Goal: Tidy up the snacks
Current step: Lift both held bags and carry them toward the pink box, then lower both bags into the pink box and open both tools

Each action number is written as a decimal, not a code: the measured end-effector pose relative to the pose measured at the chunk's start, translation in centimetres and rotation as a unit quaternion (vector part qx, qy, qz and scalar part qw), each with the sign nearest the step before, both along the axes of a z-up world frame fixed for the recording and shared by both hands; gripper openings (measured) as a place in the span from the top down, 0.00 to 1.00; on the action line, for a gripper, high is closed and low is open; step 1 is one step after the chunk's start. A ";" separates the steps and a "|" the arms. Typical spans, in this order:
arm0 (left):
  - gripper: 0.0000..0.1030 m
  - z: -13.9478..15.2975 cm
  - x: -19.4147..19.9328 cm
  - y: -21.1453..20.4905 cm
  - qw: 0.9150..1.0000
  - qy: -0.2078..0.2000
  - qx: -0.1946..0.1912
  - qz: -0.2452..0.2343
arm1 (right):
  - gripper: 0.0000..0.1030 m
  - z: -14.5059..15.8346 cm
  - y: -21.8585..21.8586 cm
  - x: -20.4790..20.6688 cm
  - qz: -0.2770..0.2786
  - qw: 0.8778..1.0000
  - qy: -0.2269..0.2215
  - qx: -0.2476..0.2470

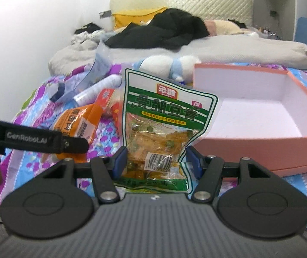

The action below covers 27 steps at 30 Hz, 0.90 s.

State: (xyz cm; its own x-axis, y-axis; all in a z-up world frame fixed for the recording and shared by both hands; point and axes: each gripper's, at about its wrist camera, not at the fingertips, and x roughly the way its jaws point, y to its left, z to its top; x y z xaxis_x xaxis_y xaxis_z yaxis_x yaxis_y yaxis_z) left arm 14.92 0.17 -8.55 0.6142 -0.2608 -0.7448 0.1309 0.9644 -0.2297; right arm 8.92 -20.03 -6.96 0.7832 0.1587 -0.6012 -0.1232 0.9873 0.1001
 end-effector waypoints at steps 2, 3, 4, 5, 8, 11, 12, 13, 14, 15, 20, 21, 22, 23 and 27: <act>0.29 0.8 -0.1 -0.2 1.000 -0.005 -0.004 -0.004 | 0.40 0.5 -0.7 -0.3 -0.008 1.000 -0.005 0.001; 0.29 1.1 -0.2 -0.3 1.000 -0.007 -0.005 -0.006 | 0.40 0.8 -1.0 -0.4 -0.012 1.000 -0.007 0.000; 0.29 1.5 -0.3 -0.5 1.000 -0.010 -0.006 -0.009 | 0.40 1.0 -1.3 -0.6 -0.016 1.000 -0.009 0.000; 0.29 1.7 -0.3 -0.7 1.000 -0.012 -0.007 -0.011 | 0.40 1.2 -1.7 -0.7 -0.020 1.000 -0.012 0.000; 0.29 2.4 -0.4 -1.5 1.000 -0.018 -0.011 -0.020 | 0.40 1.7 -2.8 -1.0 -0.039 0.999 -0.016 -0.003; 0.29 2.6 0.0 -2.6 0.999 -0.021 -0.016 -0.033 | 0.40 2.0 -4.0 -1.2 -0.056 0.998 -0.020 -0.006; 0.29 2.7 0.2 -3.0 0.999 -0.022 -0.017 -0.039 | 0.40 2.1 -4.4 -1.2 -0.062 0.998 -0.022 -0.006; 0.29 2.7 0.5 -3.5 0.999 -0.023 -0.020 -0.043 | 0.40 2.2 -4.9 -1.2 -0.069 0.997 -0.024 -0.007; 0.29 2.8 0.9 -3.9 0.998 -0.022 -0.021 -0.046 | 0.40 2.3 -5.2 -1.1 -0.074 0.997 -0.025 -0.009; 0.29 2.9 1.2 -4.4 0.998 -0.024 -0.024 -0.051 | 0.40 2.3 -5.6 -1.0 -0.078 0.997 -0.027 -0.010; 0.29 3.3 3.4 -7.5 0.996 -0.028 -0.027 -0.082 | 0.40 2.5 -7.5 0.2 -0.099 0.995 -0.029 -0.013; 0.29 3.7 3.9 -8.2 0.995 -0.033 -0.026 -0.088 | 0.40 2.5 -8.0 0.6 -0.104 0.994 -0.029 -0.011; 0.29 4.1 4.4 -8.8 0.994 -0.040 -0.024 -0.096 | 0.40 2.6 -8.5 0.9 -0.108 0.994 -0.030 -0.009; 0.29 4.3 5.0 -9.2 0.994 -0.041 -0.023 -0.101 | 0.40 2.7 -8.9 1.2 -0.112 0.993 -0.029 -0.008; 0.29 5.6 7.6 -11.1 0.992 -0.044 -0.026 -0.119 | 0.39 3.4 -10.5 2.4 -0.129 0.991 -0.036 -0.013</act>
